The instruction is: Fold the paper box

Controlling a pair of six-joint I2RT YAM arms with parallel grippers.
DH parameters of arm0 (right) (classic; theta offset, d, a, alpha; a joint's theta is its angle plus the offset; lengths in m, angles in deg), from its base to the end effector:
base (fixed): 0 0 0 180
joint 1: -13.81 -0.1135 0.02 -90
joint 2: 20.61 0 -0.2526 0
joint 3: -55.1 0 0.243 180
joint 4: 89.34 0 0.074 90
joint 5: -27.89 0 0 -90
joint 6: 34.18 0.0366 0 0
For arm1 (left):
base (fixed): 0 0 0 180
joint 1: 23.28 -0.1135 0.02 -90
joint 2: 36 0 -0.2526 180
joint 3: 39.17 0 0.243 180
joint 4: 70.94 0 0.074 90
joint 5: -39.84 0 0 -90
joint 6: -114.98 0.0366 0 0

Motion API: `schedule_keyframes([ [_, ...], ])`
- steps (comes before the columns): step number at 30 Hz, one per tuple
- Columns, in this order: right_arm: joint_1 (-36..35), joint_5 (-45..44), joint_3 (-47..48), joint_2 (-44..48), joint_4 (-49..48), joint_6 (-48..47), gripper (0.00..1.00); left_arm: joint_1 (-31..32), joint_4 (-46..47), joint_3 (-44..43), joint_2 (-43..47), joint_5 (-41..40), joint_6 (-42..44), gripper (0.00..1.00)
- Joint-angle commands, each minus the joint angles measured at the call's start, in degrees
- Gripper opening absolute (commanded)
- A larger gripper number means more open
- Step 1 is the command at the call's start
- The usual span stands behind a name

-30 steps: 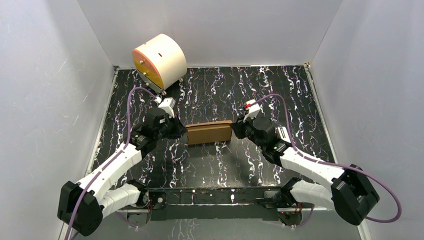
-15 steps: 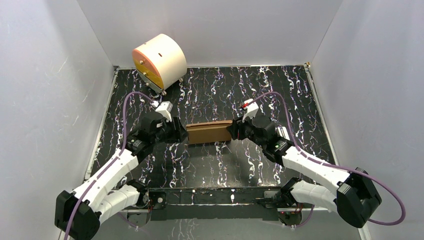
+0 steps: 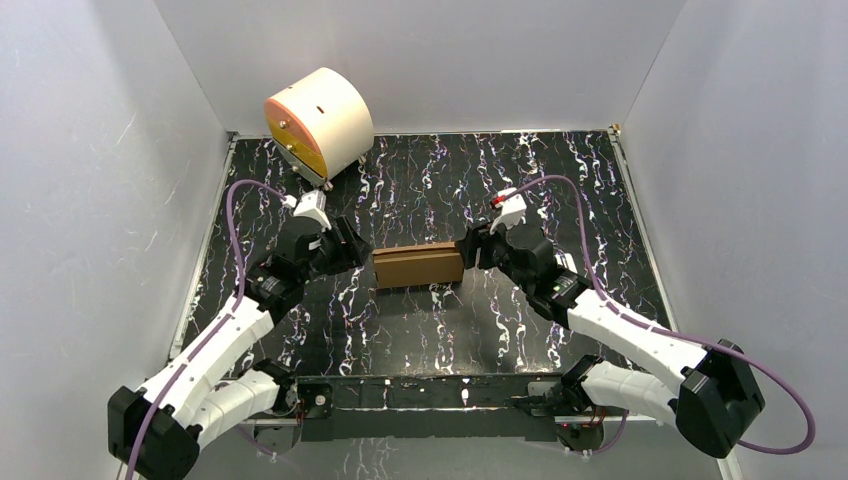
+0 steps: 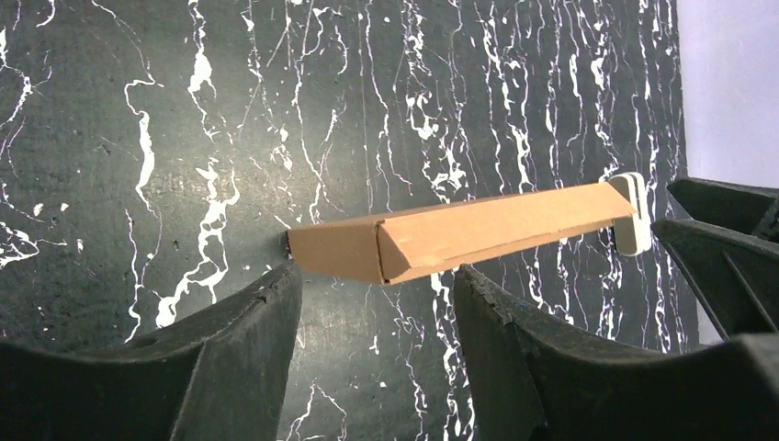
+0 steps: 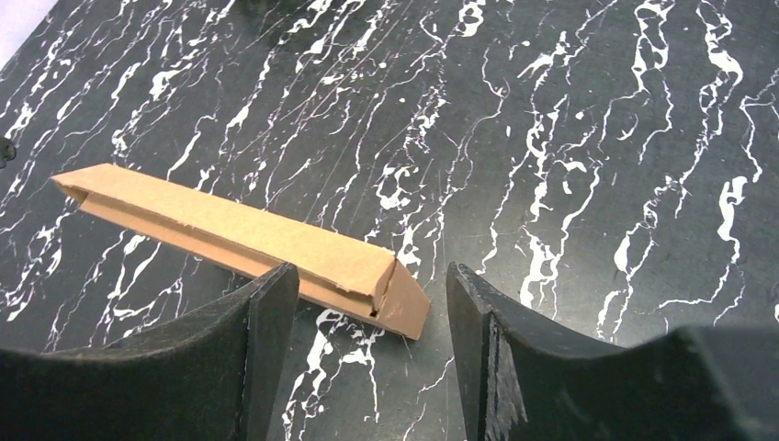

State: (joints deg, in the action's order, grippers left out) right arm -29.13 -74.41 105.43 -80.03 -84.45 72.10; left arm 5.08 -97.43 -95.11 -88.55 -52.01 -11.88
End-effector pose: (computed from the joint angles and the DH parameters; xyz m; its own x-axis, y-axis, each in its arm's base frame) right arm 0.1795 0.1564 0.2661 -0.3139 0.0820 -0.9459 -0.4441 0.8679 0.2226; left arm 0.1860 -0.0990 0.2850 -0.5454 -0.3869 -0.7436 0.1519 0.8268 -0.5416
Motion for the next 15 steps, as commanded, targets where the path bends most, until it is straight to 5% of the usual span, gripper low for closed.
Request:
schedule_keyframes([
  [1,-0.2,-4.7,3.1,-1.3,-2.3,1.9,0.66,0.2,3.1,-0.9,-1.6,-4.1,-3.6,0.57],
  [15,-0.2,-2.6,-2.0,-5.2,-5.0,4.3,0.53,0.0,7.6,3.6,-7.7,0.8,-3.6,0.33],
])
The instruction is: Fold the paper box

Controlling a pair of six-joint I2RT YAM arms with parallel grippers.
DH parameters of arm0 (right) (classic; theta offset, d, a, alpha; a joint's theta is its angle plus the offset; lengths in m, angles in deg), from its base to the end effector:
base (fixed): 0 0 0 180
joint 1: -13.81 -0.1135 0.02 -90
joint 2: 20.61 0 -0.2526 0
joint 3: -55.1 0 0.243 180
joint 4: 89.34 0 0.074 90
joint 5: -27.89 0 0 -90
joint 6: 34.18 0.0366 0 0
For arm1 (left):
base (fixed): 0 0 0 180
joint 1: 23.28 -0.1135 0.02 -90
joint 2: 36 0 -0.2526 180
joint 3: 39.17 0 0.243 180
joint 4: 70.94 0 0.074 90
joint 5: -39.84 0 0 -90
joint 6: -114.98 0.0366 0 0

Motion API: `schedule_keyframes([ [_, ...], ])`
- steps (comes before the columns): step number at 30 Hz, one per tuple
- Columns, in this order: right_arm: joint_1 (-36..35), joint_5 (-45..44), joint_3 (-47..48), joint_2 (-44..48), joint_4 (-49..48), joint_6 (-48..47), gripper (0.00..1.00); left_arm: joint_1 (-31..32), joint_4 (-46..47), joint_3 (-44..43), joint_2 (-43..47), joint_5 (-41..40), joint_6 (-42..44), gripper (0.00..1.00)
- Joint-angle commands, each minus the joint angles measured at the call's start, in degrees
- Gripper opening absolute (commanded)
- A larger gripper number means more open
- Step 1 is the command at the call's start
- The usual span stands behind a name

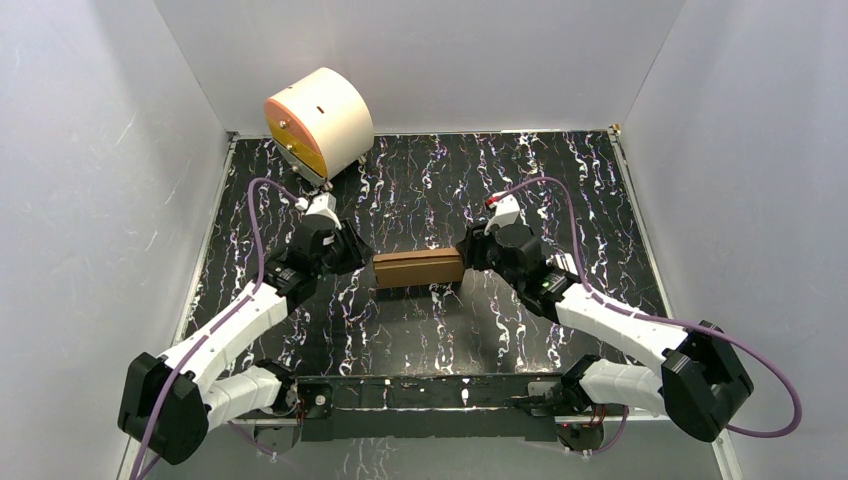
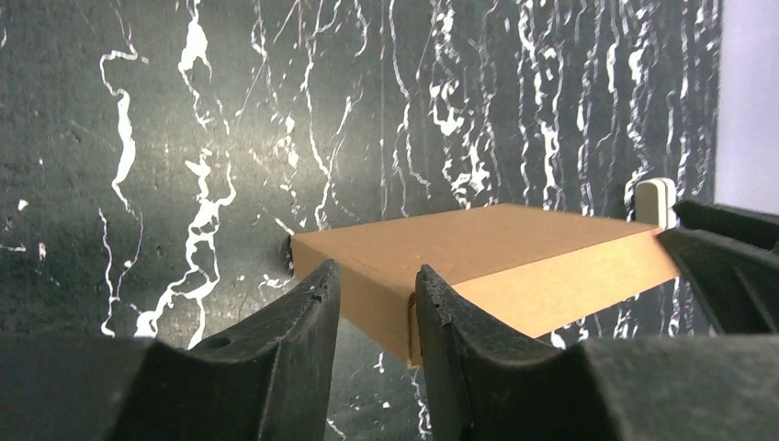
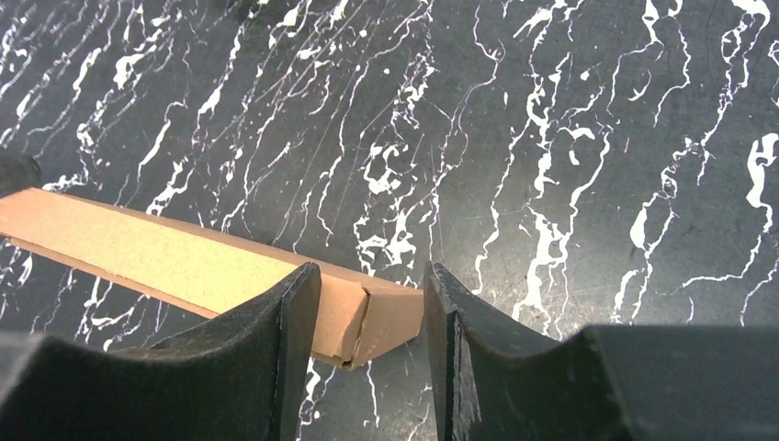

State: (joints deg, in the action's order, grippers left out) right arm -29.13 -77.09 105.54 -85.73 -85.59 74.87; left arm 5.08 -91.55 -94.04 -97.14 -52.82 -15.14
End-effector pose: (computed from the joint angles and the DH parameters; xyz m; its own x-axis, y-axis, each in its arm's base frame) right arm 0.1913 0.1651 0.2465 -0.3750 0.0818 -0.9234 -0.3768 0.8967 0.2324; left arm 0.2105 -0.1117 0.2582 -0.5865 -0.4149 -0.6956 0.0786 0.8256 -0.5587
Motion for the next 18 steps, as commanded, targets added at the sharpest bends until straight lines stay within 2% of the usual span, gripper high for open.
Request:
schedule_keyframes([
  [1,-0.1,0.3,-2.8,0.4,-4.1,1.9,0.53,0.0,1.9,3.3,1.3,2.2,-0.5,0.33],
  [4,-0.1,0.8,-4.3,-0.2,-4.7,3.1,0.52,0.0,2.6,5.7,2.6,2.7,-1.4,0.33],
  [9,-0.1,0.7,-5.5,-1.9,-7.6,3.9,0.52,0.1,0.9,5.9,5.5,1.3,-2.5,0.4],
  [18,-0.2,1.1,-8.5,-9.1,-19.5,3.2,0.51,0.0,0.2,4.4,7.9,0.6,-8.7,0.53],
])
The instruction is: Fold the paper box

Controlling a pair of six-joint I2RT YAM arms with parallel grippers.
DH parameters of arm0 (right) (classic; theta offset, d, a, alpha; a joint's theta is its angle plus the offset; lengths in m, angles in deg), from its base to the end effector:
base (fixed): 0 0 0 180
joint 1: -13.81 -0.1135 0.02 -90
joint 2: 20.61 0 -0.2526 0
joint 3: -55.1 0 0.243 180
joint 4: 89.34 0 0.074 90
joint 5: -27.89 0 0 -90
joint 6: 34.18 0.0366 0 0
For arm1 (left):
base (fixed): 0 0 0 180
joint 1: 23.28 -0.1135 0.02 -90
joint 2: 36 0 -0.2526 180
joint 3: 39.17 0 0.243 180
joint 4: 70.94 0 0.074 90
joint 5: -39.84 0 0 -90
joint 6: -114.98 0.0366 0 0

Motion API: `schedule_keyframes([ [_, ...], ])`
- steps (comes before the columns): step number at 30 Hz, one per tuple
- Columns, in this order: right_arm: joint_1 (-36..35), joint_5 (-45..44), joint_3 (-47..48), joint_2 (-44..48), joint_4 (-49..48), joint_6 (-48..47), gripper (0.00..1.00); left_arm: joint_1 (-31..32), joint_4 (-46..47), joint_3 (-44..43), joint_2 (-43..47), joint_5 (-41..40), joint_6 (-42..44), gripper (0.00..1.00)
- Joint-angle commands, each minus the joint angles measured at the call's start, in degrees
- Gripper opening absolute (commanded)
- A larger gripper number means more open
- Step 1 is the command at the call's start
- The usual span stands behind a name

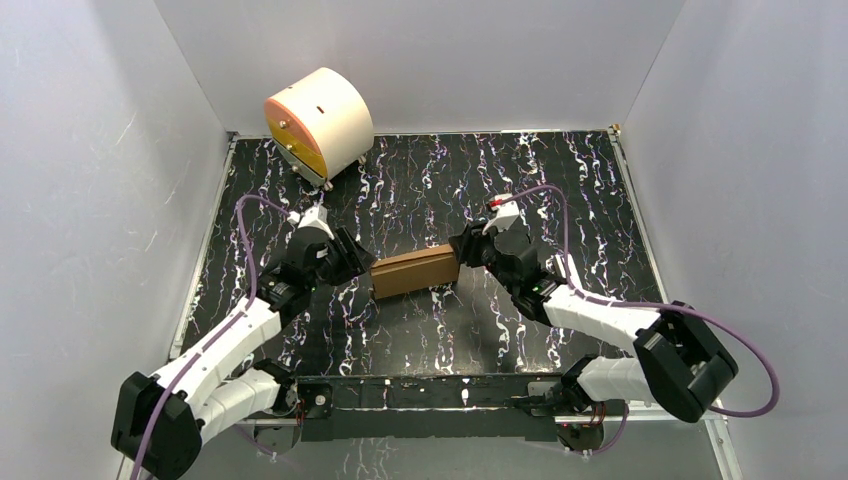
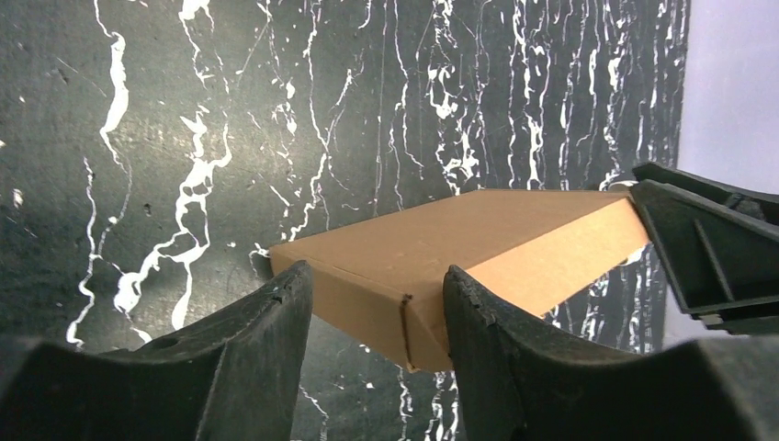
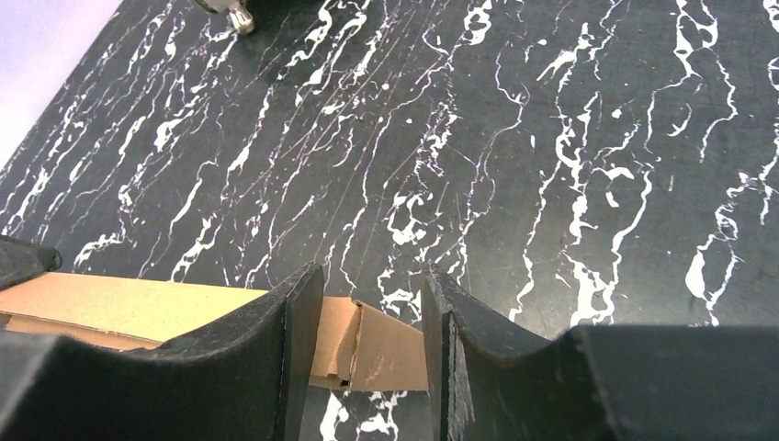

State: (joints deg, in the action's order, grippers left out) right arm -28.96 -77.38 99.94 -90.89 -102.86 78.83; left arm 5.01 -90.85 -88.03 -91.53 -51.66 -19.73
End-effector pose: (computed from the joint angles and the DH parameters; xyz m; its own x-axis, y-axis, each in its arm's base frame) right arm 0.1983 0.1703 0.2243 -0.3217 0.2161 -0.9219 -0.3696 0.8677 0.3324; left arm 0.1918 -0.1021 0.2440 -0.5988 -0.4764 -0.6438 0.0449 0.7827 -0.6208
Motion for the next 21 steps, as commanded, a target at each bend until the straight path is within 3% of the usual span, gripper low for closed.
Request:
schedule_keyframes([
  [1,-0.4,1.7,-3.3,-4.5,-3.1,-0.8,0.51,0.1,-0.6,-1.3,3.2,-1.2,-5.2,0.54],
  [7,-0.3,2.6,-4.7,-5.8,-4.9,0.0,0.51,0.1,1.3,2.6,8.9,-2.6,-12.7,0.59],
  [14,-0.4,3.3,-4.2,-6.5,-5.0,0.1,0.51,0.0,4.5,6.6,8.4,0.6,-17.9,0.6],
  [17,-0.4,3.4,-4.2,-6.7,-4.8,0.2,0.51,-0.1,7.5,10.3,9.0,0.8,-20.0,0.56],
  [21,-0.3,2.7,-4.5,-6.0,-4.5,0.6,0.51,-0.3,12.7,15.8,10.8,3.9,-25.9,0.41],
])
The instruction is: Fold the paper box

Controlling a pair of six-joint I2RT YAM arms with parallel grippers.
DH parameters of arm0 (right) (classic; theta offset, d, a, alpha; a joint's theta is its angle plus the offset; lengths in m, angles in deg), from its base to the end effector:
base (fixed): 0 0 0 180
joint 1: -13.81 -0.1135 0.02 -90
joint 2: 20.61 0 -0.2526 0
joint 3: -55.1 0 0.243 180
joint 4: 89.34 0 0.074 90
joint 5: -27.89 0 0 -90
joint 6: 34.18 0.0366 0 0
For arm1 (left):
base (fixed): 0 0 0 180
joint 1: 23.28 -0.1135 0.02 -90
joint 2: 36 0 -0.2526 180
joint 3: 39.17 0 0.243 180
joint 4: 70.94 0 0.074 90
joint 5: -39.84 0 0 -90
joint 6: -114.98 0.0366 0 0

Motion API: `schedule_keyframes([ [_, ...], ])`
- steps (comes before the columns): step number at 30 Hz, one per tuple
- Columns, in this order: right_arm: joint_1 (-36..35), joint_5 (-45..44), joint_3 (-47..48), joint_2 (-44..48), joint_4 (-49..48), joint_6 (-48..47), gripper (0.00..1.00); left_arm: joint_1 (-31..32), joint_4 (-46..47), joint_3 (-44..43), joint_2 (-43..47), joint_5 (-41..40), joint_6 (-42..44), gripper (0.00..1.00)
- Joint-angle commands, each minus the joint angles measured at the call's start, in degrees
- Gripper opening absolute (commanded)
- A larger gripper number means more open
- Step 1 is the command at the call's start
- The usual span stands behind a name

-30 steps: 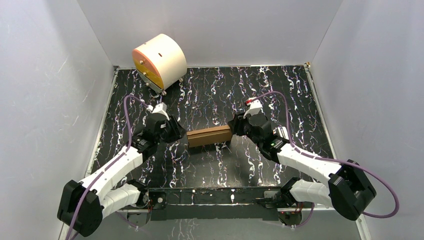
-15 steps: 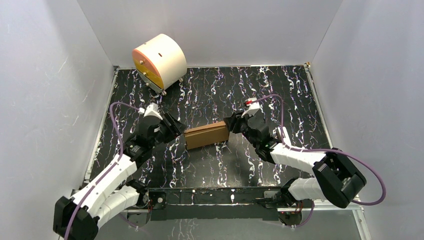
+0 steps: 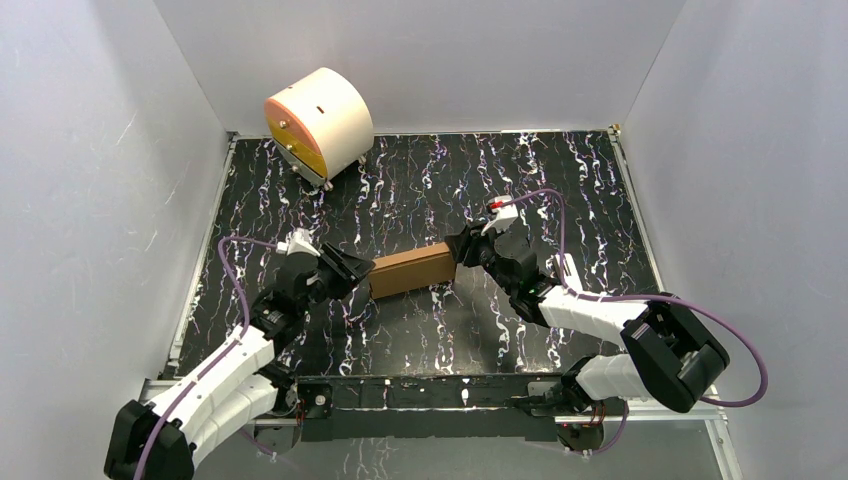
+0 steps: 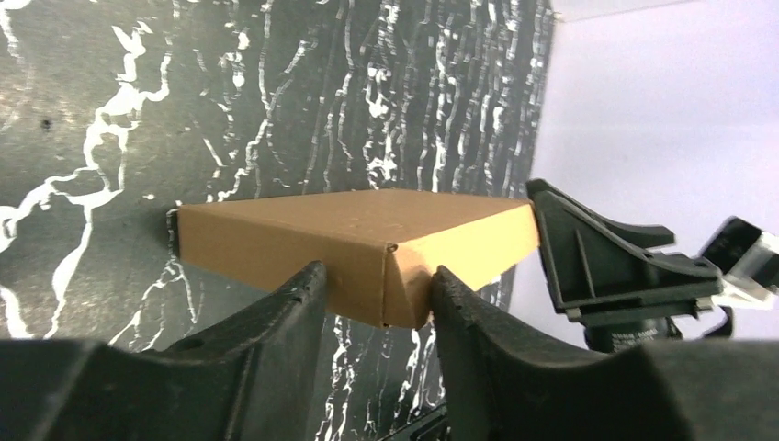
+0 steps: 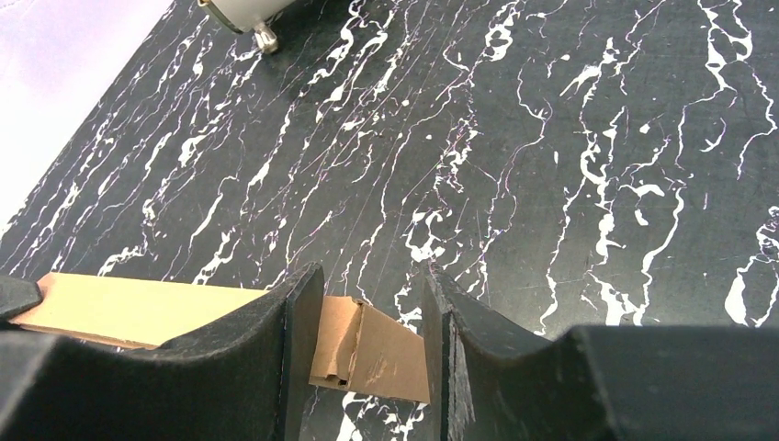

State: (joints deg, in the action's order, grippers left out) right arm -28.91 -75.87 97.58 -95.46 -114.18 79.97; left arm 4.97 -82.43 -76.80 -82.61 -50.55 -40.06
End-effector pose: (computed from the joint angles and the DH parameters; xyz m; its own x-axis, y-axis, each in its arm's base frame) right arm 0.2027 0.1753 0.2129 -0.2866 0.2763 -0.9174 -0.4038 0.8335 0.3772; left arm 0.1676 -0.0898 0.2205 -0.5540 -0.7315 -0.3975 -0.0819 0.5231 -0.8484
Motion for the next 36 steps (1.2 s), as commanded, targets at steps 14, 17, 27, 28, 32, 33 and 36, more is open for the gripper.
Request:
schedule_keyframes([
  [14,3.3,16.4,3.3,-1.2,10.4,-1.1,0.61,-0.6,14.1,14.7,5.0,1.2,-7.2,0.07],
  [17,6.9,22.9,4.7,0.4,12.4,-0.5,0.67,-0.7,14.5,13.8,2.3,1.5,-4.9,0.06],
  [27,16.2,39.0,5.5,5.2,14.6,5.7,0.79,-0.8,14.3,12.3,-0.3,2.0,-2.4,0.05],
  [28,16.9,40.1,5.1,5.5,14.1,6.6,0.79,-0.8,13.9,11.9,-0.5,2.1,-2.0,0.05],
  [32,19.8,44.2,3.8,6.3,11.9,10.7,0.79,-0.8,13.1,10.2,-1.4,2.5,-0.6,0.05],
  [33,20.6,45.5,3.2,6.3,10.9,11.8,0.79,-0.8,13.1,10.1,-1.6,2.7,-0.5,0.05],
  [36,22.1,48.0,1.6,5.7,8.1,13.9,0.77,-0.8,13.3,9.6,-2.2,3.0,-0.2,0.05],
])
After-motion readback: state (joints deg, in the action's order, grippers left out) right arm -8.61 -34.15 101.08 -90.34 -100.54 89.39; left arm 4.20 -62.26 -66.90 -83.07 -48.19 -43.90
